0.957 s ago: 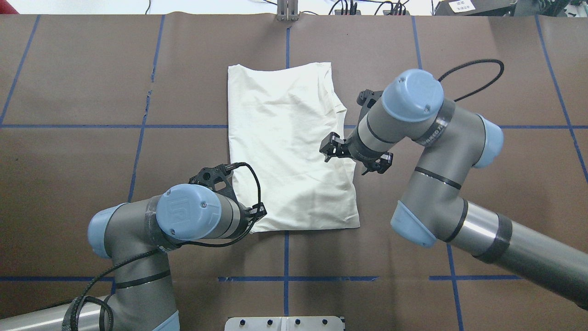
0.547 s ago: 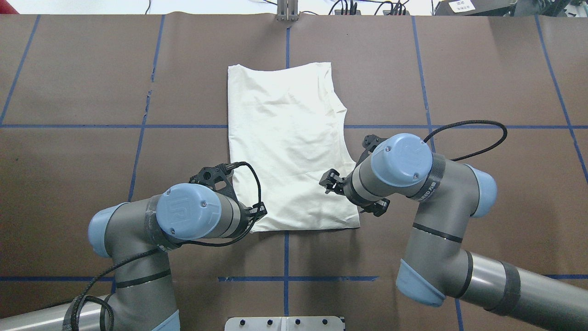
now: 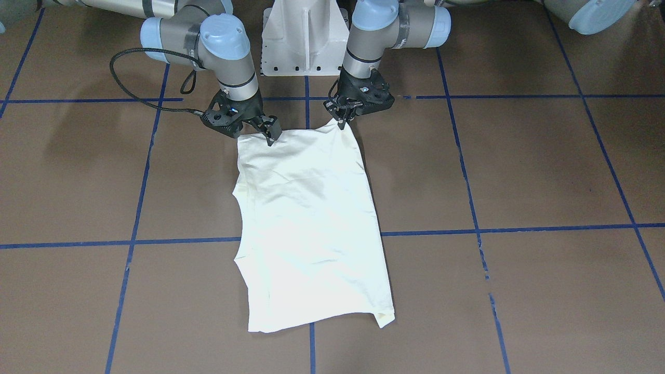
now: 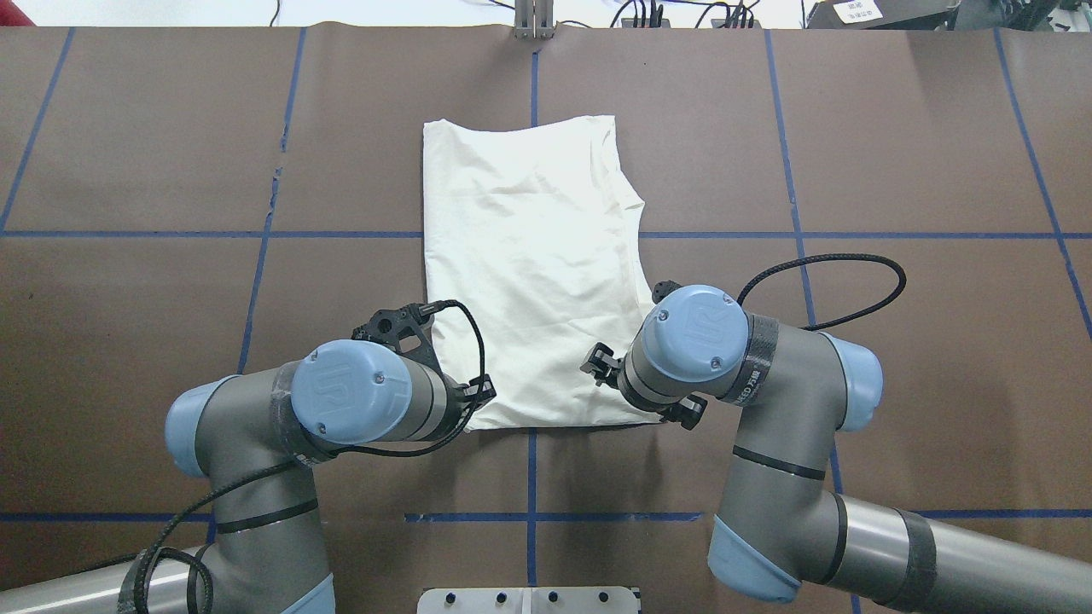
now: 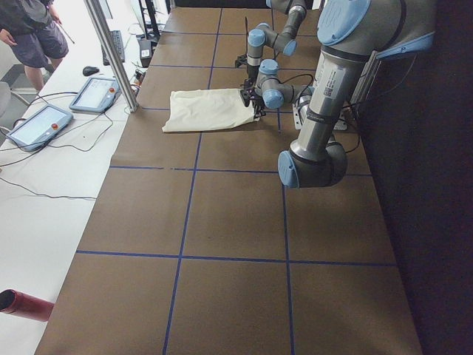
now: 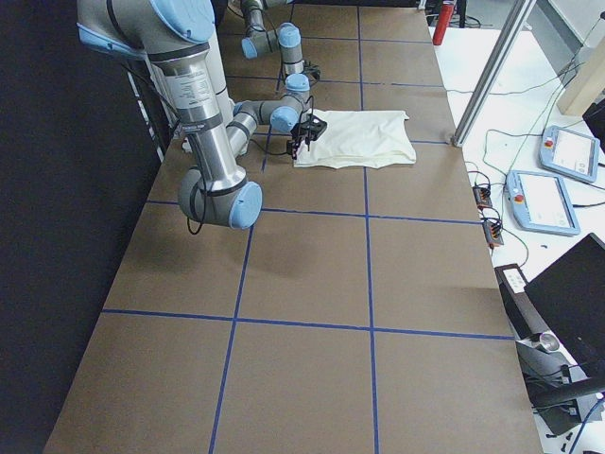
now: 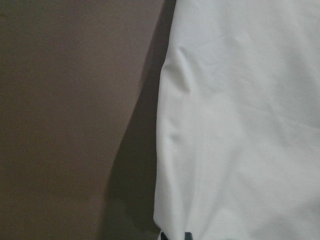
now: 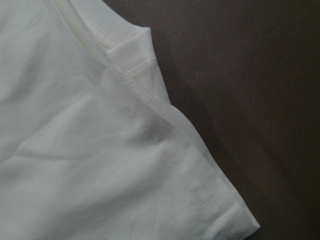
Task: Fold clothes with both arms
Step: 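Move the right gripper down to the shirt corner nearest the robot, then grasp both shirt corners nearest the robot with both grippers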
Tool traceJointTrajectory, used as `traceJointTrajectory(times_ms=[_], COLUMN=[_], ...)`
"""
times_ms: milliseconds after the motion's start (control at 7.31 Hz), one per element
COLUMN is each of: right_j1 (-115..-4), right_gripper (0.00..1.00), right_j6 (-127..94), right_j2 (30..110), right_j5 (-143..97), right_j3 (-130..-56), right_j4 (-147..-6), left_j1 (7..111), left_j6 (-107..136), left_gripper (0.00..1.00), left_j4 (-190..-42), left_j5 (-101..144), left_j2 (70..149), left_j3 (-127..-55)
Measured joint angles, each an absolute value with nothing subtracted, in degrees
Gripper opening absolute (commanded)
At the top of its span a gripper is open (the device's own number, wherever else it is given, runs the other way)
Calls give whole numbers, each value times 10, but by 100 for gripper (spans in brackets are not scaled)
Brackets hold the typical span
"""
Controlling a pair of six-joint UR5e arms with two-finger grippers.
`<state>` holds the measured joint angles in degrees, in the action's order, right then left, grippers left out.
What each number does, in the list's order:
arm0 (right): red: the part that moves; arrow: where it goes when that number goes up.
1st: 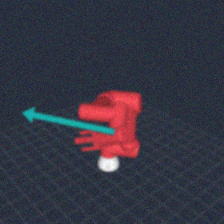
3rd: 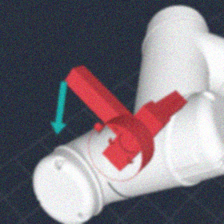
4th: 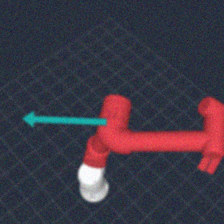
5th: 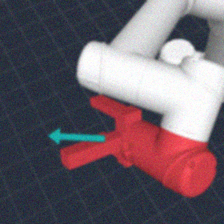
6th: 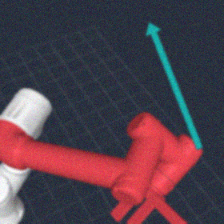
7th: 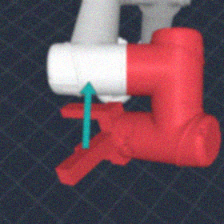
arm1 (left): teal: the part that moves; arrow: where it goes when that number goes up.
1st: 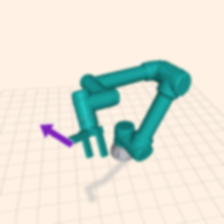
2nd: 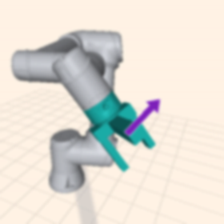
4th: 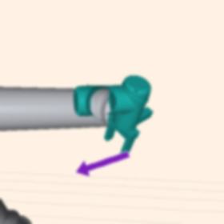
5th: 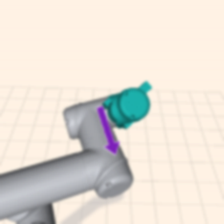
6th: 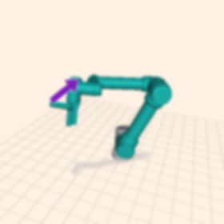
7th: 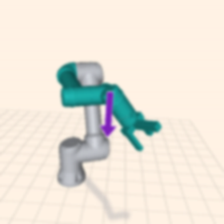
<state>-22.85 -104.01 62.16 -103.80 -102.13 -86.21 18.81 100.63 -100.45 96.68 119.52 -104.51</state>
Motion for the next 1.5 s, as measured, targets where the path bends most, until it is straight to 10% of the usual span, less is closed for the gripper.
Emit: traceJointTrajectory(times_ms=[821,1231,1504], right_j1=[-222,-221,-225], right_gripper=[97,15,0], right_j6=[-1041,-1040,-1038], right_j2=[604,606,605], right_j5=[-1037,-1037,-1039], right_j3=[-980,-981,-983], right_j4=[-871,-871,-871], left_j1=[187,187,187], left_j6=[1006,1006,1006], left_gripper=[0,0,0], left_j4=[-1005,-1005,-1005], left_j5=[967,967,967], left_j2=[1196,1197,1197], left_j3=[-1044,-1045,-1046])
